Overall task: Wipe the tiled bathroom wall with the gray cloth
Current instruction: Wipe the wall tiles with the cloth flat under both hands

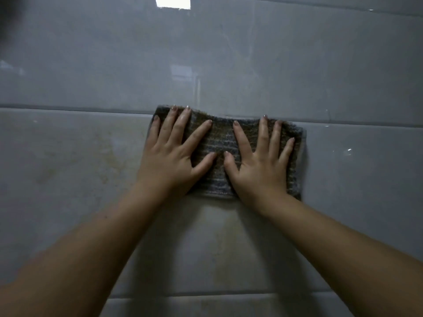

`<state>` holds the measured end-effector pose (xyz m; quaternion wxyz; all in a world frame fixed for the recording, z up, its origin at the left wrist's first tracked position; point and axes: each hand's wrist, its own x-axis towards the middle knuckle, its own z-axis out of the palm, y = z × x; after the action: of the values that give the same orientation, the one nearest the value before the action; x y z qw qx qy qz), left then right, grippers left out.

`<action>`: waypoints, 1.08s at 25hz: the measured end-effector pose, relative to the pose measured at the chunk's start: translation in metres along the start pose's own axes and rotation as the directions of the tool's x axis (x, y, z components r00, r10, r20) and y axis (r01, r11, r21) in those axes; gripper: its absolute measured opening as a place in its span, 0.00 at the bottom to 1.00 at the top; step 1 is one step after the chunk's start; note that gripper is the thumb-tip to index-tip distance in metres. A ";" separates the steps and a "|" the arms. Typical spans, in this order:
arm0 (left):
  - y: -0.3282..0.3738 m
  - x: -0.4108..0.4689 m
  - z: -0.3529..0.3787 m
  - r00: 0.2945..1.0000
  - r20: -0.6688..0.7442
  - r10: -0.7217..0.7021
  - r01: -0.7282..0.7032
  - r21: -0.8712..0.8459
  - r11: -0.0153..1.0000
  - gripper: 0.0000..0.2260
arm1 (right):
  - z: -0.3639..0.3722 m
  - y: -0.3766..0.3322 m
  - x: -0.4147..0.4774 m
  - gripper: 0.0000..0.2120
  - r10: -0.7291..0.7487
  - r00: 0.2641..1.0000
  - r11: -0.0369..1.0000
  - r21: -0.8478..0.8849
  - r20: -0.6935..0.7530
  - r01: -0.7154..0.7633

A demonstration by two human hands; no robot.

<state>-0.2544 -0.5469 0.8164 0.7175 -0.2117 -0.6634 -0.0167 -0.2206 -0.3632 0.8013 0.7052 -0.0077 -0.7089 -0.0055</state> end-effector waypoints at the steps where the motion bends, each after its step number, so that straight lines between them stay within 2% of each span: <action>1: -0.016 0.007 -0.003 0.999 0.025 -0.026 0.025 0.010 1.000 0.30 | 0.003 -0.016 0.011 0.32 0.012 1.000 1.000 0.006 0.008 -0.012; 5: -0.043 -0.018 -0.013 0.996 0.014 -0.089 0.089 0.013 0.996 0.30 | 0.009 -0.050 -0.002 0.29 -0.065 0.997 0.998 0.015 -0.038 0.066; 9: -0.024 -0.072 -0.014 0.999 0.000 -0.047 0.047 0.001 0.999 0.30 | 0.004 -0.034 -0.051 0.30 -0.211 0.977 0.977 0.004 0.007 0.211; 12: -0.036 -0.049 -0.012 1.000 0.001 -0.023 0.023 0.006 1.000 0.30 | 0.003 -0.042 -0.029 0.31 -0.110 0.994 0.994 -0.008 0.015 0.110; 16: -0.077 -0.004 -0.015 0.995 0.019 -0.095 0.095 0.032 0.995 0.30 | 0.007 -0.086 0.021 0.34 0.001 0.997 1.000 -0.003 0.083 0.000; 18: -0.089 -0.015 -0.019 0.993 0.003 -0.121 0.121 0.035 0.992 0.29 | 0.010 -0.098 0.019 0.33 -0.048 0.997 0.999 0.001 0.053 0.048; 20: -0.088 -0.048 -0.022 0.990 -0.004 -0.139 0.139 0.014 0.990 0.29 | 0.012 -0.099 -0.005 0.31 -0.162 0.987 0.987 0.016 0.010 0.161; 22: -0.081 -0.084 -0.024 0.995 0.013 -0.104 0.104 0.006 0.995 0.29 | 0.013 -0.093 -0.031 0.31 -0.250 0.968 0.968 0.010 0.020 0.250; 25: -0.098 -0.078 -0.024 0.998 0.020 -0.053 0.052 0.030 0.998 0.29 | 0.009 -0.106 -0.018 0.33 -0.185 0.981 0.983 0.003 0.053 0.185; 27: -0.126 -0.045 -0.027 0.994 0.025 -0.105 0.104 0.054 0.993 0.30 | 0.009 -0.138 0.010 0.33 -0.101 0.989 0.995 0.004 0.111 0.101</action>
<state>-0.2723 -0.6820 0.8076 0.7118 -0.1579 -0.6836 -0.0339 -0.2319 -0.5013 0.8118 0.6633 0.0274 -0.7467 -0.0415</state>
